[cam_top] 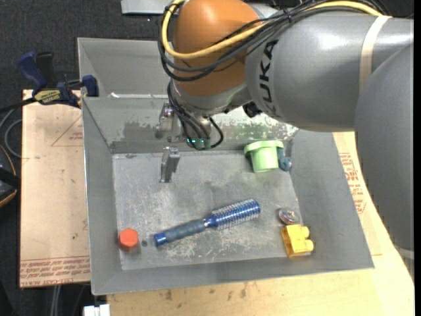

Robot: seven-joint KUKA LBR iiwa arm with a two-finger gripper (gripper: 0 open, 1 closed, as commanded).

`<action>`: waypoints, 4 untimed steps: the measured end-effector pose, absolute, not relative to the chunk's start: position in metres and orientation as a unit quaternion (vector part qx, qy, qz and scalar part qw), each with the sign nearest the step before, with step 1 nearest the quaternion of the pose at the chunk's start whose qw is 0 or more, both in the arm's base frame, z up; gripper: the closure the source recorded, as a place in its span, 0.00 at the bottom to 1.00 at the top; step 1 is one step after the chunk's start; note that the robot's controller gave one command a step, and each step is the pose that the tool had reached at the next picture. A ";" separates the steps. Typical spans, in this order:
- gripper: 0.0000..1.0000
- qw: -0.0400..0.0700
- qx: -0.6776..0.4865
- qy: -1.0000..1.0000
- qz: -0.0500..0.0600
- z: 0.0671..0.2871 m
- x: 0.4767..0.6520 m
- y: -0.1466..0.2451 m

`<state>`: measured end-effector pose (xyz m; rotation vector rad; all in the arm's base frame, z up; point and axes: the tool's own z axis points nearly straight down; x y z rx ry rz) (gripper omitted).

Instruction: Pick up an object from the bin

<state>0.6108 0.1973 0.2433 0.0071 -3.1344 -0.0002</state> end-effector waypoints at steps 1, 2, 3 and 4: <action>0.00 0.002 -0.013 -1.000 0.002 0.211 0.541 0.053; 0.00 0.004 0.076 -0.997 -0.001 0.093 0.493 0.077; 1.00 0.001 0.075 -0.997 -0.001 0.096 0.495 0.077; 1.00 -0.005 0.067 -0.998 -0.001 0.218 0.505 0.071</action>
Offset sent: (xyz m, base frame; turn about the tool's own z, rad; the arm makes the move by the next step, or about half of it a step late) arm -0.0686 -0.1391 -0.0307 0.0221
